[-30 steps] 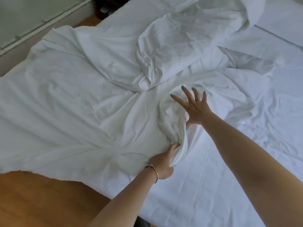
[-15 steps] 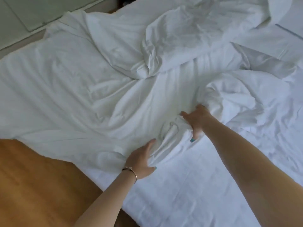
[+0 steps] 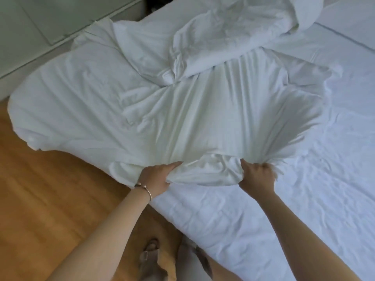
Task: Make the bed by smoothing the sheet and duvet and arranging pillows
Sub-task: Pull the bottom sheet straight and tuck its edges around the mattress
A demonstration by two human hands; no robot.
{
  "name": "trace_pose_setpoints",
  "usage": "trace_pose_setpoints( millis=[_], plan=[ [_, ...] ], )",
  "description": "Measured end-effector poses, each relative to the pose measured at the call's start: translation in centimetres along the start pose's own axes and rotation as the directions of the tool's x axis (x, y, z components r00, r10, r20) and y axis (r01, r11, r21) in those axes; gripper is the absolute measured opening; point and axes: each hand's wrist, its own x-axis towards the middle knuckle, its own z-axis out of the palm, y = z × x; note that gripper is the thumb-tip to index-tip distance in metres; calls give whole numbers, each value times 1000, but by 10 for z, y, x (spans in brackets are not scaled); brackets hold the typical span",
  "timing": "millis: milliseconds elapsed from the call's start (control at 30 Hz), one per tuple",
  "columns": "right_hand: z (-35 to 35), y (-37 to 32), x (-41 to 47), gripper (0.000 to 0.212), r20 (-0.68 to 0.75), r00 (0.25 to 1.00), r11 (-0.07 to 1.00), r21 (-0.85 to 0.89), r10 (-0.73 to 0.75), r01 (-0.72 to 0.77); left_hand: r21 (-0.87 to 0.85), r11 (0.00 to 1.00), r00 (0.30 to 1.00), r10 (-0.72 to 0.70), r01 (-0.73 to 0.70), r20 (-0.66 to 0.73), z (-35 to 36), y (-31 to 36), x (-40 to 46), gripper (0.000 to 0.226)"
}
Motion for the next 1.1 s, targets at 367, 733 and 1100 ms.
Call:
trace_pose_setpoints(
  millis=[367, 733, 1100],
  plan=[
    [26, -31, -92, 36, 535, 844, 994, -73, -26, 77, 39, 999, 917, 8, -26, 400, 57, -20, -52, 49],
    [21, -57, -143, 63, 704, 708, 993, 115, -52, -41, 319, 944, 657, -190, -81, 730, 59, -30, -63, 82],
    [-20, 86, -168, 64, 564, 775, 915, 81, 285, -395, -129, 963, 795, 268, -237, 544, 48, 220, 9, 56]
  ],
)
